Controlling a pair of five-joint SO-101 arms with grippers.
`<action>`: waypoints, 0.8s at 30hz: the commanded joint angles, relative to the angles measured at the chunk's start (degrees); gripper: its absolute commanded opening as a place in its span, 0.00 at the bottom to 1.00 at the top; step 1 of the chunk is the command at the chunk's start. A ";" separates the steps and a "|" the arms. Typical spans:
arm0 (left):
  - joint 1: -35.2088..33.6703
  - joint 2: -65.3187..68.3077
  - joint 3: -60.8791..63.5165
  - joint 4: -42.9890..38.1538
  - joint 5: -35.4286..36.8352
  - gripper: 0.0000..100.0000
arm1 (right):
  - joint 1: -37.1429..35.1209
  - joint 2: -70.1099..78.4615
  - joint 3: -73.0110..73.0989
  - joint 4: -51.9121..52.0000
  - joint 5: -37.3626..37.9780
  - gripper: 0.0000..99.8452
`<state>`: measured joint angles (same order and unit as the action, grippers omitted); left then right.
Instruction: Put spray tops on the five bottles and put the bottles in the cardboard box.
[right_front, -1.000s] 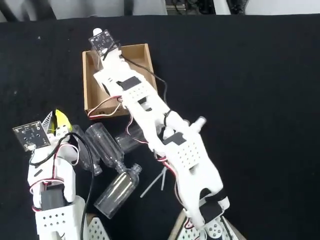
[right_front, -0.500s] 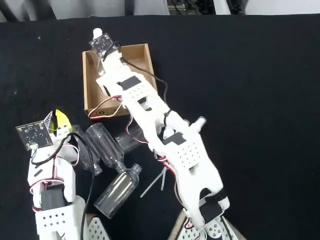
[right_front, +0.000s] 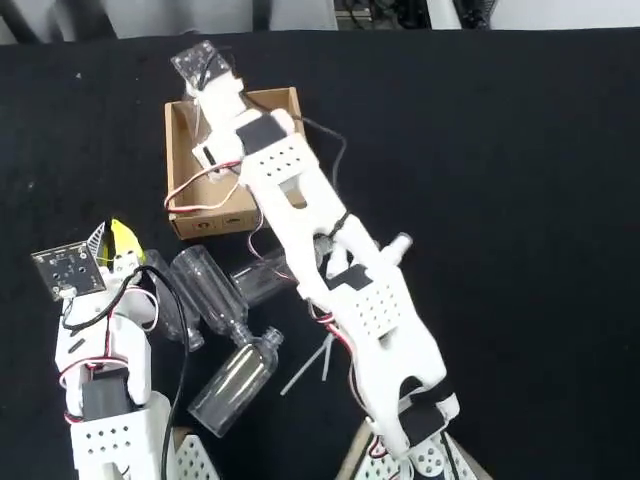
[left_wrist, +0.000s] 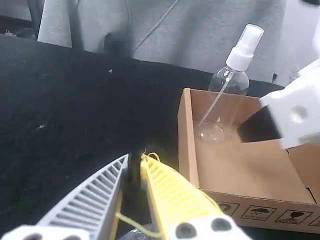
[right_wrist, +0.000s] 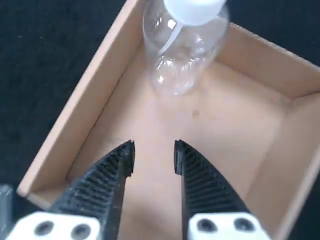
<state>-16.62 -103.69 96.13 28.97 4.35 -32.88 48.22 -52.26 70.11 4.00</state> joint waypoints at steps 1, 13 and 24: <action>-0.75 -0.62 1.27 0.18 -0.70 0.04 | 2.11 -7.16 -12.09 11.34 -0.53 0.09; -0.75 -0.44 1.27 0.18 -0.79 0.04 | 4.75 -7.25 -29.76 31.21 -0.62 0.05; -0.75 -0.44 1.27 0.18 -0.79 0.04 | 5.45 -12.53 -24.04 31.30 -0.18 0.01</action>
<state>-16.62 -103.69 96.13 28.97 4.35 -28.66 44.53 -77.49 99.30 4.09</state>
